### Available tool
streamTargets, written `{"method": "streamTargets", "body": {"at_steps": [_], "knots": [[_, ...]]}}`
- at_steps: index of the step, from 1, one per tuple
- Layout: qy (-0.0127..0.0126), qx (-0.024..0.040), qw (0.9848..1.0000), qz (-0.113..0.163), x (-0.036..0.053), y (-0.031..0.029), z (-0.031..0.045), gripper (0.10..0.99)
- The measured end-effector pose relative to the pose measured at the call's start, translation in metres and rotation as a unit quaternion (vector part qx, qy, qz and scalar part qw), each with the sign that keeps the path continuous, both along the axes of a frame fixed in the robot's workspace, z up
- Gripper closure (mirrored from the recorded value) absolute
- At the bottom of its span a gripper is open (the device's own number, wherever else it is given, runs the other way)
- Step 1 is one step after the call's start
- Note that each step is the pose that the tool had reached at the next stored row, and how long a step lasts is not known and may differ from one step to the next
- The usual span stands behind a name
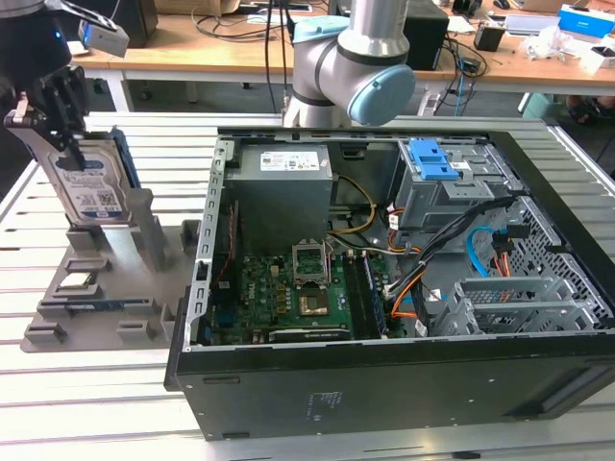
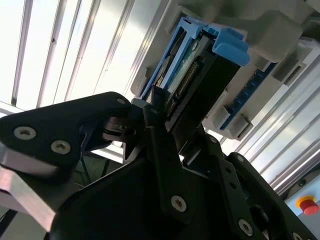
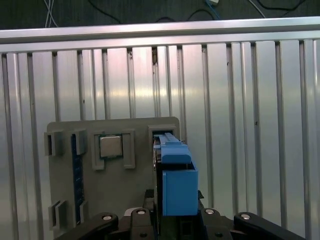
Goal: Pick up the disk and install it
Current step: 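Pick up the disk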
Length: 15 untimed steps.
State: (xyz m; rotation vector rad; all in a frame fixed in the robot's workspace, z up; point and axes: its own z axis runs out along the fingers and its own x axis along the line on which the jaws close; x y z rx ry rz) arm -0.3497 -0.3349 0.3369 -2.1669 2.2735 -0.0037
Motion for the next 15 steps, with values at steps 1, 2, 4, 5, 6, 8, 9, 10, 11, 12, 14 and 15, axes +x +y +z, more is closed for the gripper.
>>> {"method": "streamTargets", "body": {"at_steps": [1,2,4,5,6,8,9,10,11,12,14,15], "knots": [[0.0,0.0,1.0,0.0,0.0,0.0,0.0022,0.725],[0.0,0.0,1.0,0.0,0.0,0.0,0.0047,0.725],[0.0,0.0,1.0,0.0,0.0,0.0001,0.0113,0.725],[0.0,0.0,1.0,0.0,0.0,0.0001,0.014,0.725],[0.0,0.0,1.0,0.0,0.0,0.0001,0.0161,0.725],[0.0,0.0,1.0,0.0,0.0,0.0001,0.0183,0.725],[0.0,0.0,1.0,0.0,0.0,0.0001,0.0193,0.725],[0.0,0.0,1.0,0.0,0.0,0.0001,0.0204,0.725],[0.0,0.0,1.0,0.0,0.0,0.0001,0.0225,0.725],[0.0001,0.0,1.0,0.0,0.0,0.0001,0.0245,0.725],[0.0,0.0,1.0,0.0,0.0,0.0001,0.0271,0.725],[0.0,0.0,1.0,0.0,0.0,0.0001,0.0296,0.725]]}}
